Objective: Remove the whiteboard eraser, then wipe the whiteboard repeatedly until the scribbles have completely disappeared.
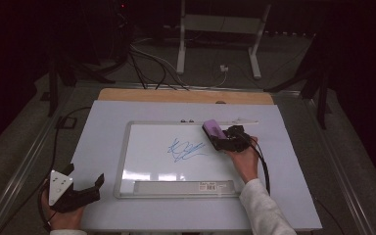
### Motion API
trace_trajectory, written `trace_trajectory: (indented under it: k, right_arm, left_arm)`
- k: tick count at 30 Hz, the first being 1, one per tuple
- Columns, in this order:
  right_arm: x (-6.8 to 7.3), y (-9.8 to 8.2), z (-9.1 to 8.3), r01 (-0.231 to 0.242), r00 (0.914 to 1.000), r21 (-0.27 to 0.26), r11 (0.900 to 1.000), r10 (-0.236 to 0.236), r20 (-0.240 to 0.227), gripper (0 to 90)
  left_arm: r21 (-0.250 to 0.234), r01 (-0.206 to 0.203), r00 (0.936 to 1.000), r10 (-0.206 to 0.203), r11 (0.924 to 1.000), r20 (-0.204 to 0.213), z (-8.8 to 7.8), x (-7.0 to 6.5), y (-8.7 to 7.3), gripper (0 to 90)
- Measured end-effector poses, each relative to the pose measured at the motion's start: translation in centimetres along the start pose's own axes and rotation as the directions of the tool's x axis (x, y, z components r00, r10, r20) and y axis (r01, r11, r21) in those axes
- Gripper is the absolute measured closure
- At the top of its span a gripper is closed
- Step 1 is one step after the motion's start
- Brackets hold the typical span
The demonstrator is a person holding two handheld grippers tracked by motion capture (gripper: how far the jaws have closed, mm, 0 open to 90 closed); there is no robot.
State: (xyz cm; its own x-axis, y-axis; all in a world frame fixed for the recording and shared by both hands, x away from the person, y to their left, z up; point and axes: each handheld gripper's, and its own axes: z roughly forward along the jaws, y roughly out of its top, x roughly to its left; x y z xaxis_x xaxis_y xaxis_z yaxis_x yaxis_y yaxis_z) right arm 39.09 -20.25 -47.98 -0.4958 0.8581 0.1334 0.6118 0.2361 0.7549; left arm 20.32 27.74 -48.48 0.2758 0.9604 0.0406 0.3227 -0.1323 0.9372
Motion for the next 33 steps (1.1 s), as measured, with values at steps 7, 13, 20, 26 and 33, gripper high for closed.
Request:
trace_trajectory:
  k: [7, 13, 20, 26, 33]
  right_arm:
    - [0.4, -0.2, 1.1, 0.008, 0.9998, 0.026, 1.0, -0.008, 0.019, 40.6]
    - [1.0, -0.3, 1.7, 0.024, 0.9992, 0.043, 0.999, -0.025, 0.031, 40.6]
    - [1.5, -0.6, 2.3, 0.05, 0.9975, 0.072, 0.996, -0.054, 0.047, 40.5]
    - [1.8, -0.8, 2.8, 0.068, 0.9957, 0.098, 0.993, -0.073, 0.056, 40.1]
    - [1.8, -1.2, 3.5, 0.077, 0.9949, 0.143, 0.987, -0.086, 0.054, 24.1]
  left_arm:
    - [-0.002, 0.0, 1.0, 0.0, 1.0, 0.003, 0.0, 0.0, 0.0, 0.4]
    - [-0.001, -0.001, 1.0, 0.001, 1.0, 0.004, 0.0, 0.0, 0.0, 0.5]
    - [-0.001, 0.002, 1.0, -0.002, 1.0, 0.003, 0.0, 0.1, 0.0, 0.4]
    - [-0.001, 0.003, 1.0, -0.003, 1.0, 0.002, 0.0, 0.1, 0.0, 0.4]
    - [0.0, 0.003, 1.0, -0.003, 1.0, 0.0, 0.0, 0.1, 0.0, 0.5]
